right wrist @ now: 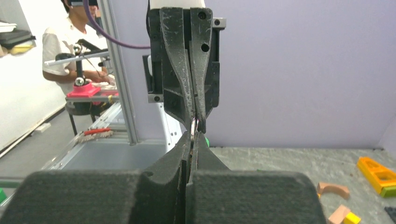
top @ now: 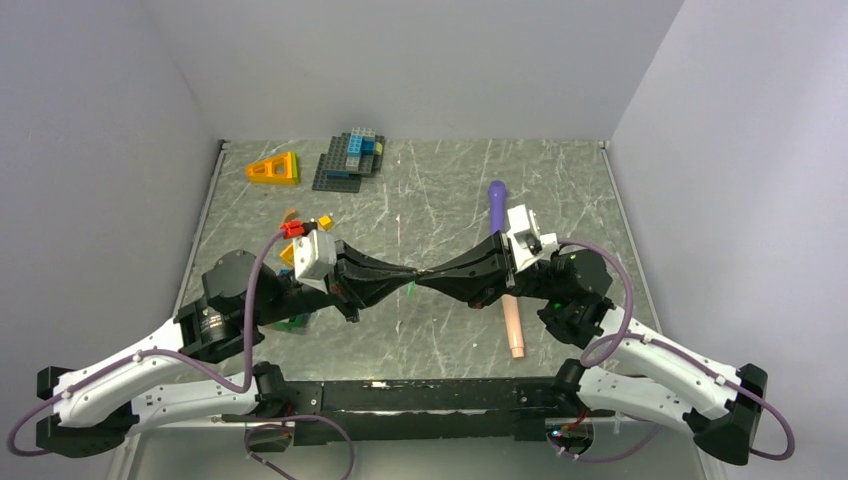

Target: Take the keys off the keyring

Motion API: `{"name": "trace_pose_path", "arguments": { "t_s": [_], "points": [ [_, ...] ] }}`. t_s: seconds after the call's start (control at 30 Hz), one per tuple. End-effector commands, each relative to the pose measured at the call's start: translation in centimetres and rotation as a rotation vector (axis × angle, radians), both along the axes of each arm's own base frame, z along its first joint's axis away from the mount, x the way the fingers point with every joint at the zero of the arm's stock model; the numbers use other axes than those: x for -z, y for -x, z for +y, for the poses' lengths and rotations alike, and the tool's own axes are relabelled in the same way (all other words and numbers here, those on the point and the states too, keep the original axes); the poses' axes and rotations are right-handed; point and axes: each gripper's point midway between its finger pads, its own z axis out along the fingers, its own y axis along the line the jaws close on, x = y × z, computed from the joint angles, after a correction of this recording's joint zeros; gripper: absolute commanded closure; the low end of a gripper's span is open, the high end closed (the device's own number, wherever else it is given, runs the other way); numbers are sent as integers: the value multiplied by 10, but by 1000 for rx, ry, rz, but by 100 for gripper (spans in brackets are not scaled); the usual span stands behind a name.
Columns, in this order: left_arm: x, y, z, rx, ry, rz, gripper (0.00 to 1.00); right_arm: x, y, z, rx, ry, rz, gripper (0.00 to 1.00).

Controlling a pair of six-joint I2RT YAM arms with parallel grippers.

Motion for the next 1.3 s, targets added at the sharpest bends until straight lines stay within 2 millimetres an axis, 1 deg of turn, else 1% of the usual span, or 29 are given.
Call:
{"name": "trace_pose_path", "arguments": {
  "t_s": [0.0,0.1,0.2,0.33,0.37,0.43,0.57,0.8,0.87,1.0,1.1,1.13,1.2,1.27],
  "points": [
    [-13,-6,-3,-29,72,10,100,-60,13,-15,-15,-193,-86,100],
    [-24,-5,3,-34,132,6,100,-69,11,-18,-5,-252,-76,100],
    [-35,-3,11,-39,219,7,100,-72,9,-20,-8,-296,-64,100],
    [-39,-4,21,-54,324,26,100,-72,10,-20,-31,-340,-58,100],
    [-35,-5,21,-54,334,33,100,-70,9,-18,-39,-347,-52,100],
    [-35,-4,20,-45,354,36,100,-70,12,-20,-65,-378,-57,100],
    [-32,-5,16,-37,365,51,100,-65,12,-16,-95,-392,-36,100],
    [-22,-14,16,-81,377,107,100,-59,10,-15,-98,-396,-16,100],
    [-20,-15,16,-80,376,110,94,-57,9,-16,-93,-397,-13,100],
    [-19,-14,16,-79,384,109,66,-55,10,-18,-86,-395,-12,100],
    [-18,-15,16,-89,351,103,47,-50,11,-18,-73,-359,-11,100],
    [-17,-16,16,-95,330,98,41,-46,10,-17,-63,-334,-3,100],
    [-15,-16,18,-106,294,90,33,-39,9,-18,-44,-296,5,100],
    [-12,-16,20,-117,253,81,29,-28,8,-18,-21,-250,11,100]
  ]
}}
